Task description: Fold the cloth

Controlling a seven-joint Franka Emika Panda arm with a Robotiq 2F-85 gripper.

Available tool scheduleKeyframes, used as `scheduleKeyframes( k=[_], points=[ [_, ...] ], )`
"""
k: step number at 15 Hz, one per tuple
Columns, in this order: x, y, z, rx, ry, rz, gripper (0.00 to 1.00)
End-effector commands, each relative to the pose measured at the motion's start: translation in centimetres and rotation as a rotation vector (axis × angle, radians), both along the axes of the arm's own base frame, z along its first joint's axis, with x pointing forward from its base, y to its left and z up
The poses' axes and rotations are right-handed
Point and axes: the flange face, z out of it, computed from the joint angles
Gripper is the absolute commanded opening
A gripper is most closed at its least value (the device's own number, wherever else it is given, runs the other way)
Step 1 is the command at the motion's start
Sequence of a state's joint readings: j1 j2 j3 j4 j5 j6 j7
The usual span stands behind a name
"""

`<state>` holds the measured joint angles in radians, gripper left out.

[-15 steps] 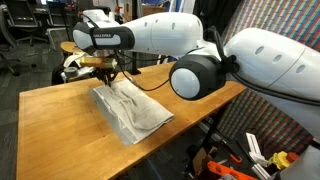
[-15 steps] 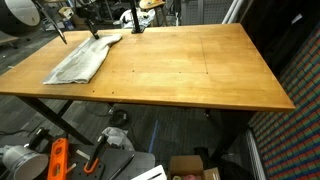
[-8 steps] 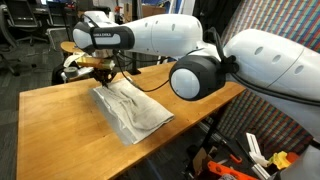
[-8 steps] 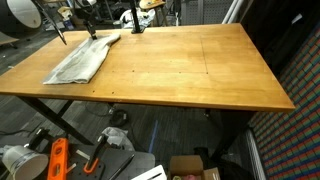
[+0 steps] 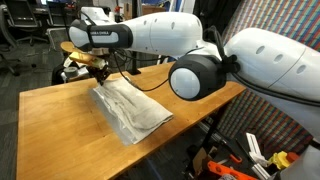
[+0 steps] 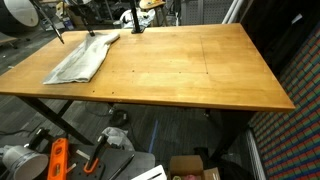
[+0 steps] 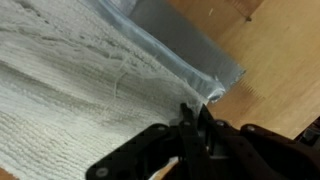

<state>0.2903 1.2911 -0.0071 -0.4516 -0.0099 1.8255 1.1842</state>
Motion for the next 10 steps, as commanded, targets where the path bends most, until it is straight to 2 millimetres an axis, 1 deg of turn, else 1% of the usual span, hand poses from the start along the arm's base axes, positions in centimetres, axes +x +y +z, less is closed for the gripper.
scheduleKeyframes(
  k=[1, 4, 7, 8, 10],
  points=[
    [-0.3, 0.2, 1.7, 0.007, 0.01, -0.104, 0.12],
    [-0.7, 0.1, 2.2, 0.013, 0.058, -0.138, 0.12],
    [-1.1, 0.2, 2.1, 0.005, 0.091, -0.13, 0.14],
    [-1.3, 0.2, 2.1, -0.001, 0.1, -0.105, 0.38],
    [-1.5, 0.4, 2.3, -0.011, 0.11, -0.072, 0.4]
  ],
)
